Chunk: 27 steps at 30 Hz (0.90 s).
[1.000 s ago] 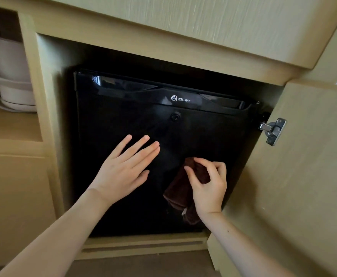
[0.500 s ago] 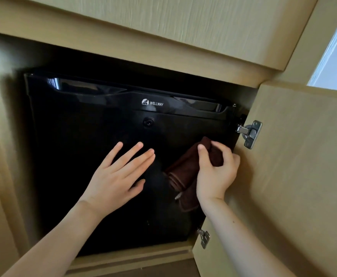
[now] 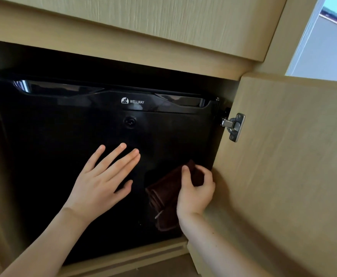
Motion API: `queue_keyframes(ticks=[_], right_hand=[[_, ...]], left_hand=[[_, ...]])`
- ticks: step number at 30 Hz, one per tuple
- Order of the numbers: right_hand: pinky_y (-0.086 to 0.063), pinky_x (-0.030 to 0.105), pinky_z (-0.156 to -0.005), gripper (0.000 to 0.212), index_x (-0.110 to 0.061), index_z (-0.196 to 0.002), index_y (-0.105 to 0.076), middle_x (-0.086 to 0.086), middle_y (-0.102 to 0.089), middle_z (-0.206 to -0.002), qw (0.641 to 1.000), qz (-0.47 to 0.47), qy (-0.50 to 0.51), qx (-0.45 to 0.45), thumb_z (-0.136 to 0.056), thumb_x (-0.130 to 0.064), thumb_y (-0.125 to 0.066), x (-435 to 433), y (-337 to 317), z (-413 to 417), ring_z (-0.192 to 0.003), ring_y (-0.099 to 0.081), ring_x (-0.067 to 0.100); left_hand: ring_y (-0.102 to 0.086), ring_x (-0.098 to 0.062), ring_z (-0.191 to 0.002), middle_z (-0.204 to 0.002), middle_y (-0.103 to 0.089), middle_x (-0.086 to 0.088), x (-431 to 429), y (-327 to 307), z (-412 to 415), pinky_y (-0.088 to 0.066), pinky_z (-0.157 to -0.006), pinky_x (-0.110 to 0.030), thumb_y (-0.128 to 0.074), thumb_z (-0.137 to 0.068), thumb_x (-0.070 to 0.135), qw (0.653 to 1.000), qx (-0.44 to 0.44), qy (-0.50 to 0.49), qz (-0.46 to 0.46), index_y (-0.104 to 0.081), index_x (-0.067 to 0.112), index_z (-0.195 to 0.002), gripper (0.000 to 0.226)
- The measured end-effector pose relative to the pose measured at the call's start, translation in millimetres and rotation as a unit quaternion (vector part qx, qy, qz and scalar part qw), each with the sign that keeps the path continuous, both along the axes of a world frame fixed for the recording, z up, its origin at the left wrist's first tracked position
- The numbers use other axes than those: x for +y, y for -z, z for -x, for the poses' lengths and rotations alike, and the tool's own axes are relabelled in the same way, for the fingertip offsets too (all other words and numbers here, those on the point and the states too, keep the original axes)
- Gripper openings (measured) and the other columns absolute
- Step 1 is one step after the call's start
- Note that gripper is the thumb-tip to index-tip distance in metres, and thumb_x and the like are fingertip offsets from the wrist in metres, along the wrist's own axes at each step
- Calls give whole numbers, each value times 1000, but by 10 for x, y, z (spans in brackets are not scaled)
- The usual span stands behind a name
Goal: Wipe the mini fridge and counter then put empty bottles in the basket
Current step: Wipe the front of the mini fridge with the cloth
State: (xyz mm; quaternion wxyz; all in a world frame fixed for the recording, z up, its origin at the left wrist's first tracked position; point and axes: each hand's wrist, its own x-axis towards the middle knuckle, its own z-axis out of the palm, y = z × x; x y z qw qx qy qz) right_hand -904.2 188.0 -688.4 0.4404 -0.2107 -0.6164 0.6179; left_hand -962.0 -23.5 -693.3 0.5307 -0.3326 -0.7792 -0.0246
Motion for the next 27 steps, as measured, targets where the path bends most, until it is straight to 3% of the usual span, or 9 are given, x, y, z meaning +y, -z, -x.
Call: queue_keyframes(ticks=[3, 6, 9, 13, 15, 18, 23, 25, 27], right_hand=[[-45, 12, -82, 24, -25, -105, -69, -7, -56, -106, 998, -40, -6, 48, -83, -27, -79, 61, -259, 59, -95, -56, -3], [-45, 5, -81, 25, -27, -105, -68, -9, -56, -107, 996, -45, -10, 75, -83, -28, -78, 70, -264, 103, -96, -56, -8], [-43, 4, -82, 26, -28, -108, -63, -3, -56, -115, 997, -30, -5, 72, -86, -29, -76, 5, -95, 112, -102, -55, -6], [-39, -3, -78, 25, -27, -108, -59, -3, -54, -113, 998, -42, 0, 43, -88, -30, -74, 6, 236, 90, -98, -50, -19], [-43, 5, -86, 24, -31, -107, -56, -2, -53, -115, 1000, -22, -5, -10, -89, -32, -72, -5, 502, 39, -100, -52, -12], [-49, 33, -95, 24, -31, -108, -53, 3, -53, -122, 994, 46, -22, -102, -91, -34, -69, -53, 950, -67, -107, -56, 13], [-51, 42, -90, 23, -22, -109, -57, 5, -60, -121, 988, 79, 4, -134, -91, -31, -69, -119, 1088, -79, -101, -57, 18], [-53, 33, -89, 24, -20, -109, -62, 0, -64, -111, 989, 109, 13, -101, -89, -28, -73, -161, 973, -86, -101, -61, 18], [-53, 17, -83, 23, -29, -106, -67, -11, -68, -104, 995, 94, -17, -29, -85, -30, -77, -263, 798, -98, -103, -65, 12]], left_hand=[[-23, -17, -151, -163, -23, 11, 2, 14, 8, -13, -124, -47, -50, -96, 35, 1000, 4, 1, -2, -37, 19, -153, 60], [-23, -17, -151, -162, -27, 9, 9, 12, 4, -14, -124, -46, -51, -96, 35, 1000, 6, 1, -2, -39, 19, -152, 59], [-24, -17, -151, -160, -32, 7, -37, -11, 22, -16, -123, -46, -51, -97, 37, 1000, 8, 6, 7, -40, 18, -151, 58], [-25, -17, -150, -159, -33, 7, -43, -18, 8, -17, -123, -46, -51, -99, 36, 1000, 5, 7, 4, -42, 18, -151, 56], [-25, -17, -150, -158, -34, 7, -30, -22, -14, -17, -123, -46, -52, -99, 35, 1000, -3, 11, -3, -43, 17, -150, 55], [-25, -17, -150, -158, -34, 7, -43, -24, -29, -17, -123, -47, -52, -98, 35, 1000, -8, 11, 1, -42, 18, -150, 55], [-23, -16, -151, -156, -36, 6, -59, -46, -61, -15, -124, -45, -57, -97, 32, 1000, -21, 22, 1, -45, 16, -148, 55], [-25, -18, -150, -156, -38, 3, -110, -48, -64, -17, -124, -44, -58, -96, 30, 999, -23, 25, 11, -45, 15, -147, 55], [-27, -18, -149, -156, -38, 2, -194, -8, -74, -18, -124, -43, -58, -96, 29, 999, -26, 24, 24, -44, 14, -148, 55]])
